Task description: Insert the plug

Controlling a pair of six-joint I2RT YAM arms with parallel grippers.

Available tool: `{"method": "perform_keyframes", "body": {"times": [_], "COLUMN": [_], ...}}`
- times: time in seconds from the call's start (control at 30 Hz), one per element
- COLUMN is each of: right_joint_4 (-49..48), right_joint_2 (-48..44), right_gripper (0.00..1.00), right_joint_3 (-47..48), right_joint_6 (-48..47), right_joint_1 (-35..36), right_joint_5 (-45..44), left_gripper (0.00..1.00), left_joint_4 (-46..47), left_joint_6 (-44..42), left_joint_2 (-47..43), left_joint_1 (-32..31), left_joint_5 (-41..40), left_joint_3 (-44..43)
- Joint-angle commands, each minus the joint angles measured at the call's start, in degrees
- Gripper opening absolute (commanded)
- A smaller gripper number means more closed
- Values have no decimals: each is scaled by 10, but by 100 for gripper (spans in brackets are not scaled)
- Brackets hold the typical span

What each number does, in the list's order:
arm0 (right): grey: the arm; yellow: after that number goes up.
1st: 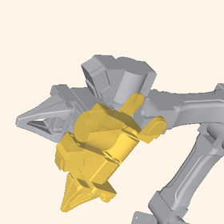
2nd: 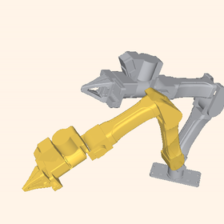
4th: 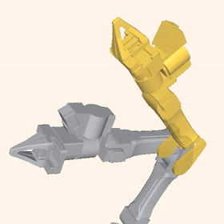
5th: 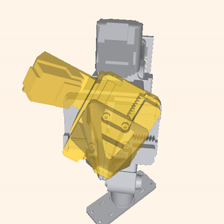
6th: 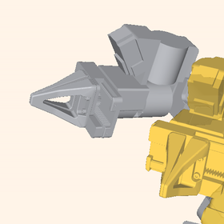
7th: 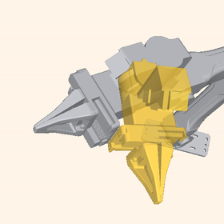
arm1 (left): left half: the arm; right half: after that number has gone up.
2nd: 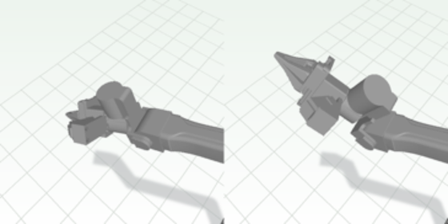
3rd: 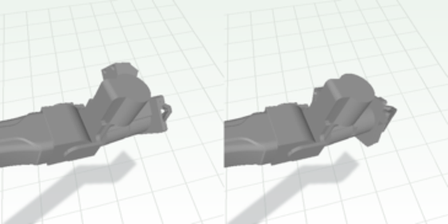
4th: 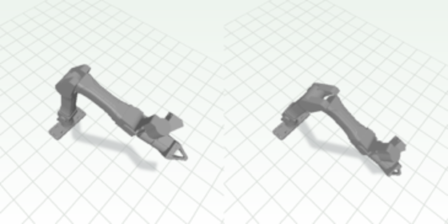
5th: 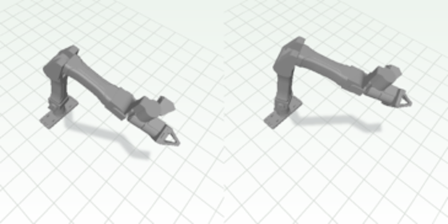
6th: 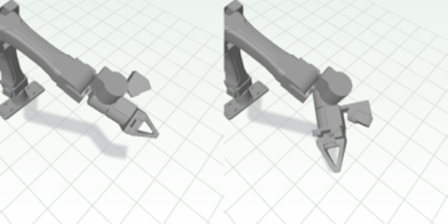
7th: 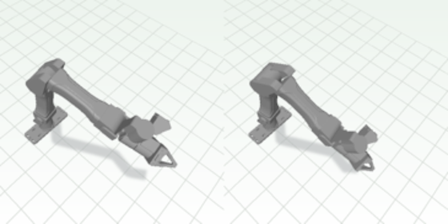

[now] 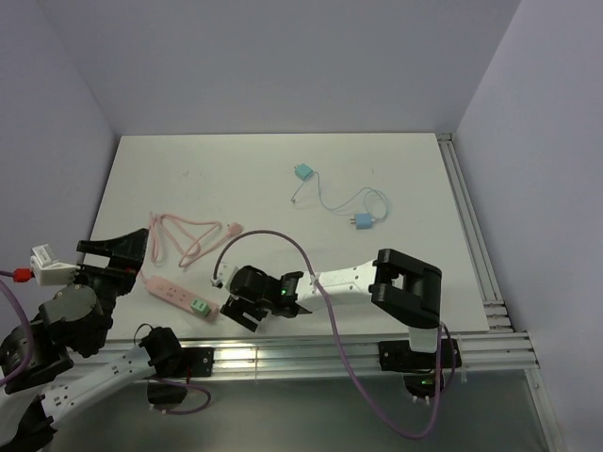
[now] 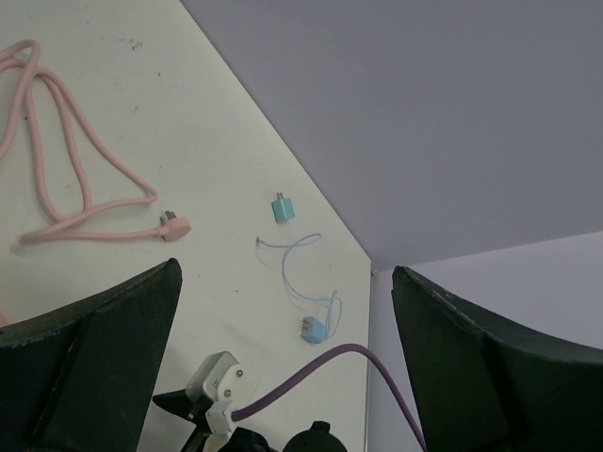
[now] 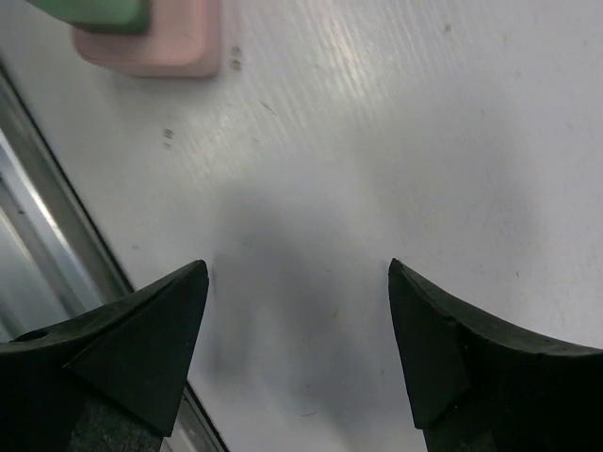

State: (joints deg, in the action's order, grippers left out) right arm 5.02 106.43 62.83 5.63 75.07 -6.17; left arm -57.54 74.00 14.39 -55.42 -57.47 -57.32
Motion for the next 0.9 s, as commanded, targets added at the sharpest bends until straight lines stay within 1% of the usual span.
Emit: {"method": "perform_keyframes", "body": {"times": [0.0,0.13,0.17,0.23,0.27,0.4,0.53,0.63,0.73,0.77,0.83,0.87], "right_joint_4": [12,-3,-2,9,24,31,45,46,50,61,67,59], "right_joint_2": [11,40,47,75,86,131,167,183,195,199,200,195], "right_gripper": [84,84,84,84,84,84,84,81,75,66,52,41], "right_joint_3": [56,95,118,145,173,214,260,278,294,301,296,285], "right_joint_6": [-48,-46,-47,-45,-47,-43,-34,-29,-23,-21,-13,-8], "right_joint_1": [0,1,0,-1,0,1,0,1,2,1,-3,-8], "right_joint_5": [84,91,91,86,83,80,65,71,68,63,43,28], "left_gripper": [99,99,99,99,100,100,99,99,99,100,100,99], "left_joint_4": [29,33,31,30,29,29,34,42,45,46,48,49], "left_joint_6": [-25,-29,-29,-29,-30,-34,-38,-44,-46,-47,-48,-49], "left_joint_2": [18,27,28,27,27,21,17,18,22,24,27,27], "left_joint_1": [2,1,2,1,2,2,2,1,2,2,2,1], "left_joint_5": [-2,-1,-2,-4,-4,-7,-5,-3,-3,-2,-3,-1], "left_joint_3": [2,-1,-1,-4,-6,-12,-10,-7,-8,-7,-7,-7]}}
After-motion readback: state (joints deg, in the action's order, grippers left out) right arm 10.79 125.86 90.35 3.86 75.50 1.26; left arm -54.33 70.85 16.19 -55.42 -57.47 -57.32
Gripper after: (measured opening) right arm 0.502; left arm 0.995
